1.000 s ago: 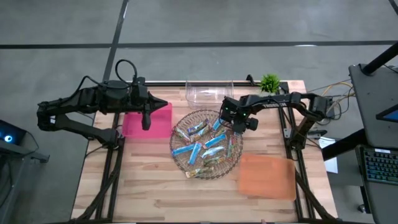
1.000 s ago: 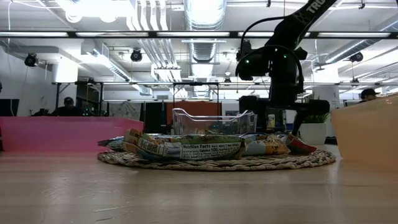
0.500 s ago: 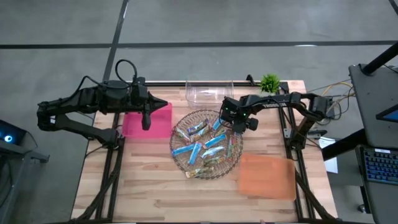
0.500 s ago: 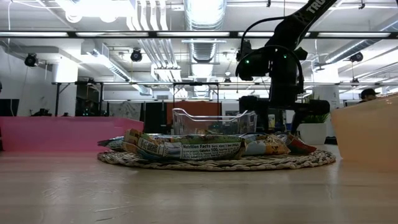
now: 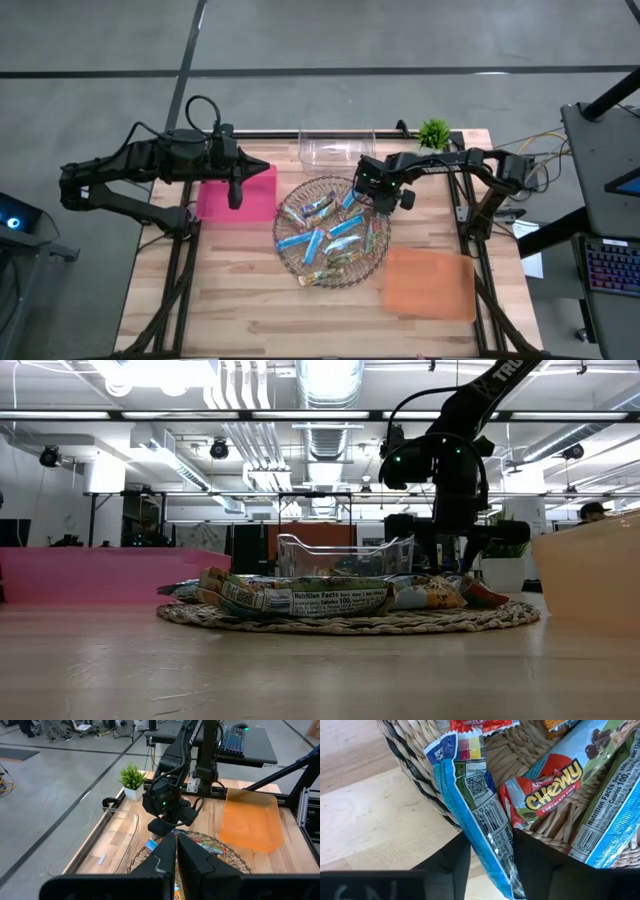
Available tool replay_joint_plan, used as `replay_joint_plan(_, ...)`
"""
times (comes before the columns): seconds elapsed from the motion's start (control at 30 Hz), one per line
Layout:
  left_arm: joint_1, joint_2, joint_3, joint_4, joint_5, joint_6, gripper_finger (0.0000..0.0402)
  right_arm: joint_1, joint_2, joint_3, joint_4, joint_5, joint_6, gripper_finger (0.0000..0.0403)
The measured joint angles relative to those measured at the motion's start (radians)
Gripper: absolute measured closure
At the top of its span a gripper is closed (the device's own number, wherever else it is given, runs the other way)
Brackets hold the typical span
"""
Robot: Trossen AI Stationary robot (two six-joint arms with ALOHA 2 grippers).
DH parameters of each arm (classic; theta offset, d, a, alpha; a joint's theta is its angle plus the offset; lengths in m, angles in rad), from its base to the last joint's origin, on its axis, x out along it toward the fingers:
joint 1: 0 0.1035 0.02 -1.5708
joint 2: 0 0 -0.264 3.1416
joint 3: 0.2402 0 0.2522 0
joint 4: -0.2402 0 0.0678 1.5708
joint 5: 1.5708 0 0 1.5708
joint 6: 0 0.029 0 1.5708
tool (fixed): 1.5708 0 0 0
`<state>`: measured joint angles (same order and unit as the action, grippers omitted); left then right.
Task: Pick and place Granola Bars by type
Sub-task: Put the blue granola bar into the transparent bin
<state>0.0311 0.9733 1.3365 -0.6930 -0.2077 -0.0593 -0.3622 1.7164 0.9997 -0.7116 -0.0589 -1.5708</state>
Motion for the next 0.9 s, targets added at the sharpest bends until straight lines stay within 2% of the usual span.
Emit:
replay_joint_plan(0.4, 0.000, 0.000, 0.000, 0.000, 0.000, 0.000, 0.0401, 0.000, 0.000, 0.000, 0.001, 0.007, 0.007, 0.0324)
replay_joint_plan(0.9, 0.000, 0.000, 0.000, 0.000, 0.000, 0.000, 0.0401, 0.002, -0.003, 0.057, -0.014, 0.066, 0.062, 0.0332)
